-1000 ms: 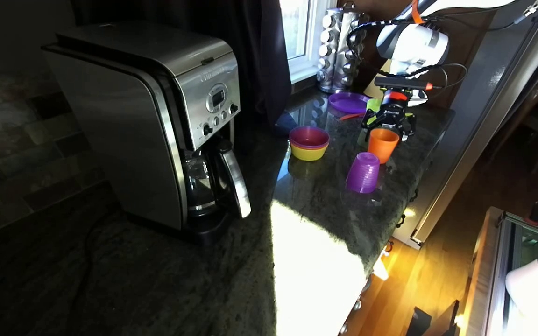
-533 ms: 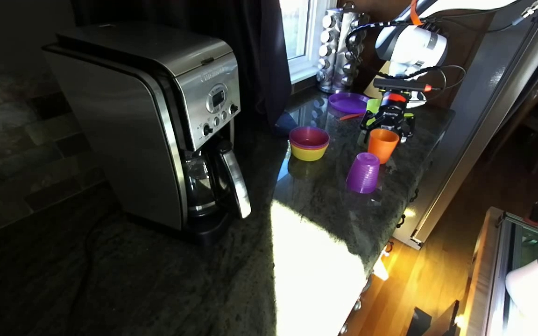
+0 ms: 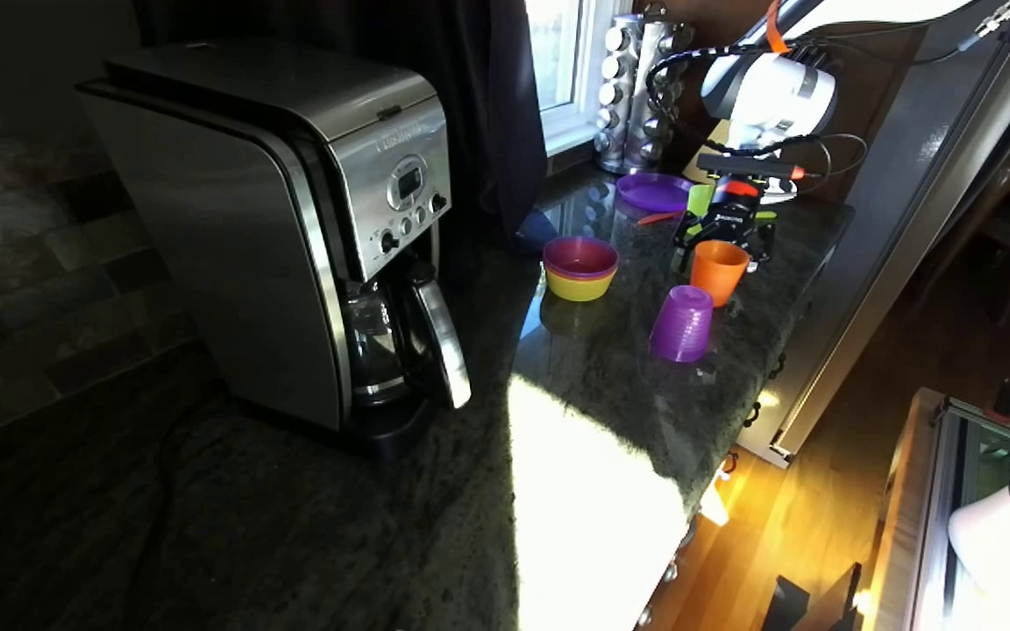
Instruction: Pick up the orange cup and put it upside down
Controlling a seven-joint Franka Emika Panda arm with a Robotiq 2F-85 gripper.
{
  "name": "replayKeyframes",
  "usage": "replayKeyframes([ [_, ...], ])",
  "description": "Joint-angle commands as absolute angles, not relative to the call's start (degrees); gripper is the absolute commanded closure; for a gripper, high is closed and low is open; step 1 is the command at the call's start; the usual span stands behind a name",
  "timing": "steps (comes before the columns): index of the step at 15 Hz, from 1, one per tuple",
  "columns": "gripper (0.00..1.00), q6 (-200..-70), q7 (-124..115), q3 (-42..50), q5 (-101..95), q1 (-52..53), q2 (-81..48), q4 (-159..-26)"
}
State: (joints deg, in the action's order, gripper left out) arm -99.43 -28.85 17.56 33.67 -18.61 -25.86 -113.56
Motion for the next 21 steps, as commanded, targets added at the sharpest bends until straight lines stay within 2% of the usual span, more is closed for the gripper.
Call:
replayKeyframes([
  [1,0.00,-102.47,-28.66,17.35,34.87,-18.11,-25.21,-115.73],
  [21,0.00,-95.67,-28.13,16.41,35.28,-18.68,-26.43,-114.98],
])
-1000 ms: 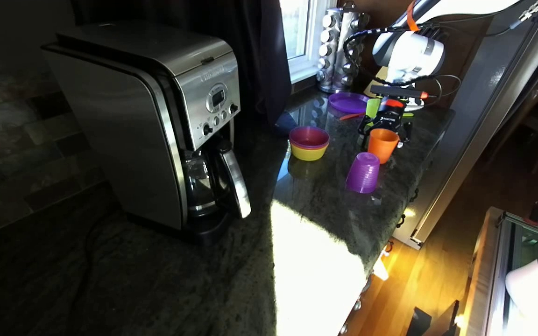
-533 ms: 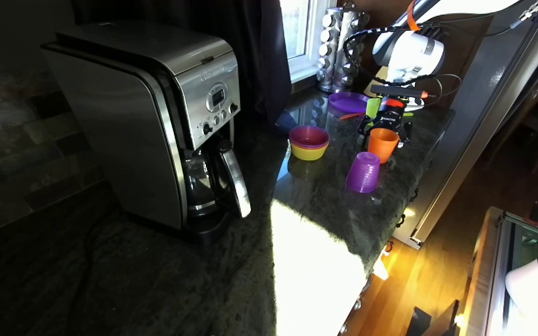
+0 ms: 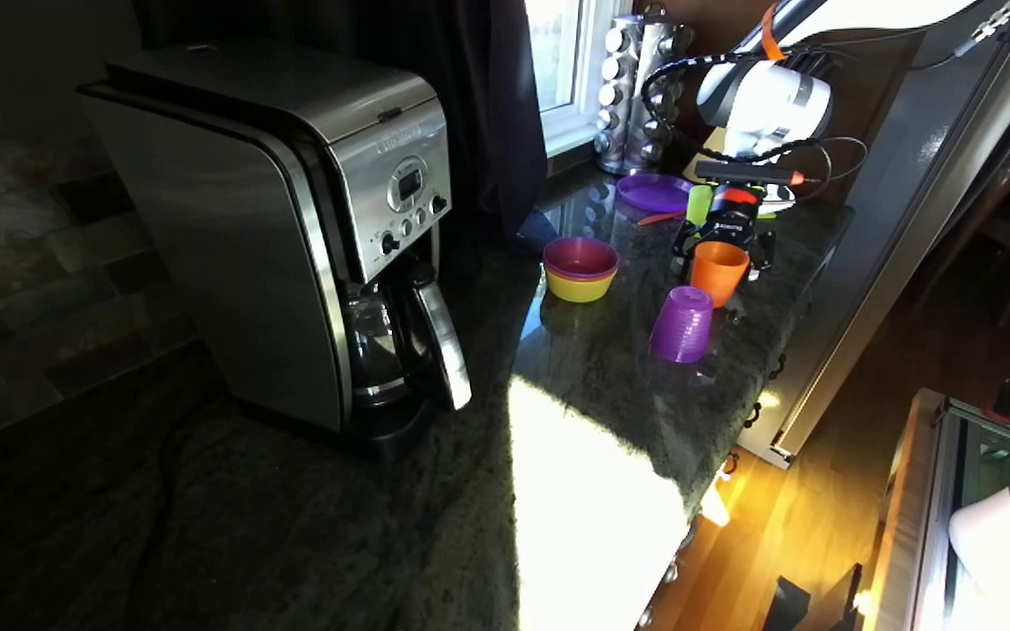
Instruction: Pick up the orange cup and put it upside down
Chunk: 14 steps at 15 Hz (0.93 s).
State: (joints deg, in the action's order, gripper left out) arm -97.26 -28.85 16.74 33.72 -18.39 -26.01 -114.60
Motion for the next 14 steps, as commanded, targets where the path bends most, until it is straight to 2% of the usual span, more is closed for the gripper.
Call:
replayKeyframes([
  [1,0.00,-95.38,-28.08,16.31,35.29,-18.61,-26.50,-115.07],
  [14,0.00,-97.27,-28.39,16.45,35.71,-18.20,-26.39,-115.66],
])
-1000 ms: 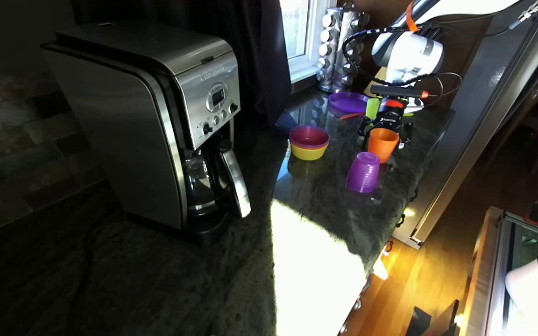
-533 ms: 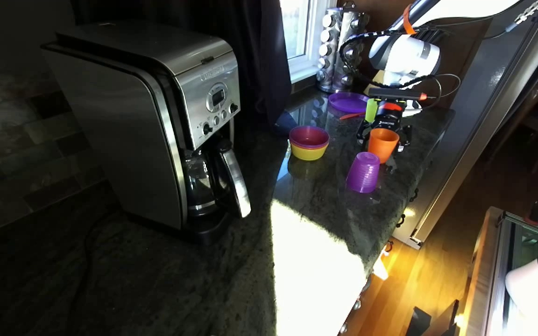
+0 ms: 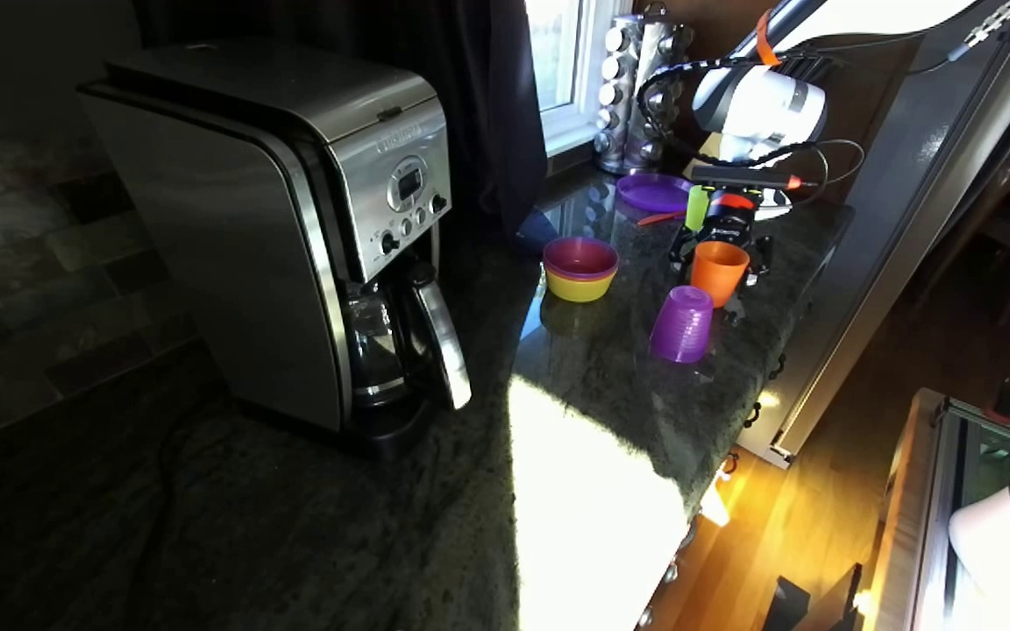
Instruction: Pick up the orange cup and put it upside down
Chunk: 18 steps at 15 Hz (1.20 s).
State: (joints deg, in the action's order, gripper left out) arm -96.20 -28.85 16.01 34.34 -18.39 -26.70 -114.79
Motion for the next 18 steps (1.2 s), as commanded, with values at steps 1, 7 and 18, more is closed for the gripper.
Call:
replayKeyframes([
  [1,0.00,-97.18,-28.38,16.45,35.73,-18.23,-26.38,-115.62],
  [7,0.29,-97.73,-28.81,16.51,35.37,-17.90,-26.48,-115.56],
  [18,0.57,-106.71,-31.98,17.49,34.35,-15.18,-17.43,-120.45],
])
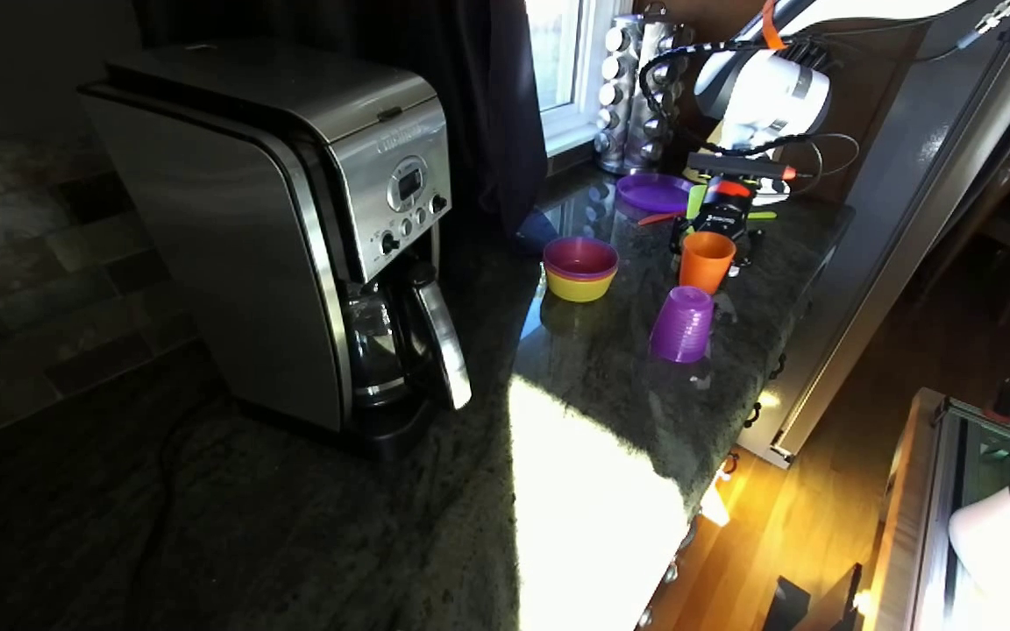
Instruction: Pick up the orange cup and put it upside down
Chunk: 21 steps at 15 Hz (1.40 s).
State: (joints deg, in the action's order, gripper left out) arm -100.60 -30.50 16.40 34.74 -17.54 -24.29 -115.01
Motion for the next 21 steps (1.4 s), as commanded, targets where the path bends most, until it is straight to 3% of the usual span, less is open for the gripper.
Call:
replayKeyframes([
  [1,0.57,-109.20,-32.22,17.49,33.80,-14.58,-15.60,-121.62],
  [10,0.57,-135.98,-49.99,15.78,16.14,-9.25,-4.23,-131.30],
  [21,0.57,-146.88,-77.66,14.90,-12.29,-6.82,-4.36,-133.72],
])
